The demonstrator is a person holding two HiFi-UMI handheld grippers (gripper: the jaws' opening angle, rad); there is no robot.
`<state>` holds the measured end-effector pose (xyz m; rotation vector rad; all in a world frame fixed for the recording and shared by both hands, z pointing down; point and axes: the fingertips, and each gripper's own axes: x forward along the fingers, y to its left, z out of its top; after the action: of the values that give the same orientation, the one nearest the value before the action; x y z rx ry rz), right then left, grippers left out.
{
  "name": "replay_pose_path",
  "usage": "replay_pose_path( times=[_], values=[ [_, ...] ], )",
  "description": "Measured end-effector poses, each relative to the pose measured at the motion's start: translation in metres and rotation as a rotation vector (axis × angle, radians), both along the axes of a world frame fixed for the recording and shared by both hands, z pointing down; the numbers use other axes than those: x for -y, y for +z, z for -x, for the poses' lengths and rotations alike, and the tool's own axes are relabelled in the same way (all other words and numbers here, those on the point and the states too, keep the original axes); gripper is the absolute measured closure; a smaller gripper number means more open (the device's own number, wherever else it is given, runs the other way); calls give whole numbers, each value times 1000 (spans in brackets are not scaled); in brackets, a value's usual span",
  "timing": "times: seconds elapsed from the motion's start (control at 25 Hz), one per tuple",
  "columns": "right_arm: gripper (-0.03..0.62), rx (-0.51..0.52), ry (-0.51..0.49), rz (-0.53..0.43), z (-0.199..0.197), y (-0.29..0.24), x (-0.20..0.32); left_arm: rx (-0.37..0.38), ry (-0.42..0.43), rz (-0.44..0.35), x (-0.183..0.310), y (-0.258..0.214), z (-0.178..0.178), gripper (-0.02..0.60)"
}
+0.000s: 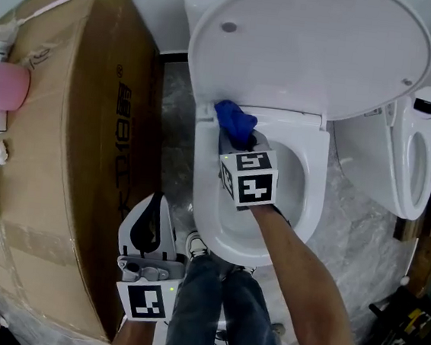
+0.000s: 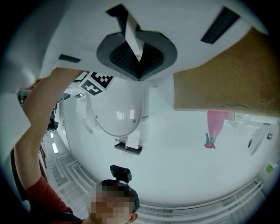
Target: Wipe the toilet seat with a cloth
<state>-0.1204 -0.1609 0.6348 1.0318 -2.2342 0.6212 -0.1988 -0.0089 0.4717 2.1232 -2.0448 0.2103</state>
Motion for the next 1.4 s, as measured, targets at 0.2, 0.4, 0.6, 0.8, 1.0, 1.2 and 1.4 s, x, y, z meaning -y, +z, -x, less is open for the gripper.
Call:
replay_pose_path(
  times=[0.2,0.4,0.6,0.8,1.0,1.2,1.4],
  values=[
    [533,-37,86,-11,-57,0,18,-3,26,-10,7,-4,-19,566],
    [533,-72,146,-19,-101,-1,26,-5,48,-16,13,-9,-37,566],
    [533,14,190,-72,-117,-37,21,30,87,-98,32,-41,-57,566],
    [533,119,219,-178,-131,-120,-9,15,108,-114,47,-84,-77,566],
    [533,200,306,-245,-154,-213,-36,-6,125,-149,58,-150,-96,566],
    [533,243,334,-335,-169,-311,-54,-42,123,-168,56,-218,-107,566],
    [533,273,303,-436,-177,-420,-79,-55,119,-186,43,-300,-114,566]
  ],
)
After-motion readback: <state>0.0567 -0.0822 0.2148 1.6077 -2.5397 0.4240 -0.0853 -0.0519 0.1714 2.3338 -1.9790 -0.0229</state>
